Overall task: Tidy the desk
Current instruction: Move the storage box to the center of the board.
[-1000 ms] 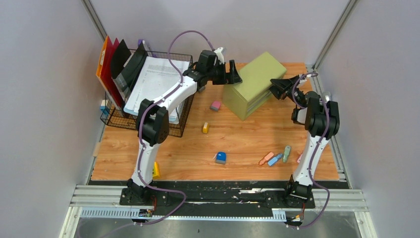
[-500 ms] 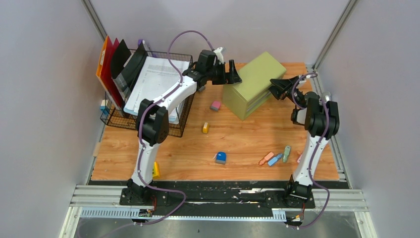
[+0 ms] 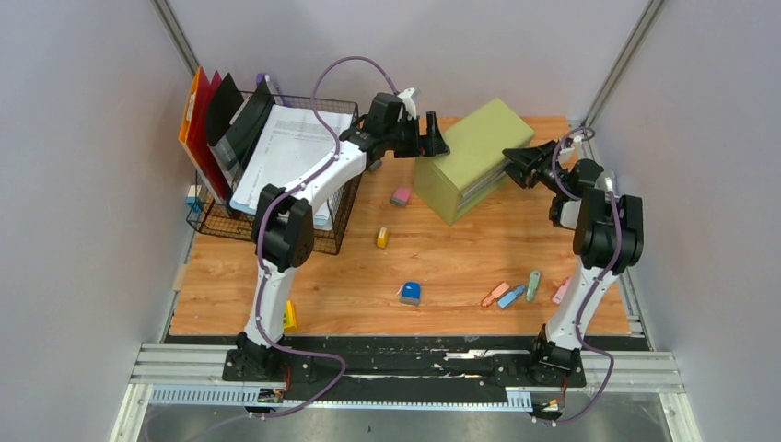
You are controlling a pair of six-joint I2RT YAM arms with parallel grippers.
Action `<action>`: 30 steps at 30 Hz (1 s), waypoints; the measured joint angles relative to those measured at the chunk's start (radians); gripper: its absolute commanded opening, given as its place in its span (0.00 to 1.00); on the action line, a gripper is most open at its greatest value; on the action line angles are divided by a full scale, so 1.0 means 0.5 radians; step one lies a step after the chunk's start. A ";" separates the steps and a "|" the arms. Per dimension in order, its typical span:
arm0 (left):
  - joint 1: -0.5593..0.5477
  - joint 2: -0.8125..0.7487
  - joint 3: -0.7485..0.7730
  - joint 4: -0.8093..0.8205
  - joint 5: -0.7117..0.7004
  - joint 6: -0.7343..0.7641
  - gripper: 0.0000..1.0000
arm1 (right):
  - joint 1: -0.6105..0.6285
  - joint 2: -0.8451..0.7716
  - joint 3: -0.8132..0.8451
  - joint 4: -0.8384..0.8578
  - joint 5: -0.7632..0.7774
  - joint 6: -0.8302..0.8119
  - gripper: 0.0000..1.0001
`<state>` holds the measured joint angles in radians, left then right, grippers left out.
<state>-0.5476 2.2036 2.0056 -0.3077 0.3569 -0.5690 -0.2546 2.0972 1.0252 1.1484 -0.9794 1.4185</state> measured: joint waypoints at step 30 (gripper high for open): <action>-0.008 -0.028 0.005 -0.067 -0.057 0.050 1.00 | -0.116 -0.492 -0.053 -1.288 -0.060 -1.261 0.11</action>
<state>-0.5514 2.1895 2.0079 -0.3412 0.3283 -0.5438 -0.3126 1.8511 0.9989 0.5045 -1.0096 0.7879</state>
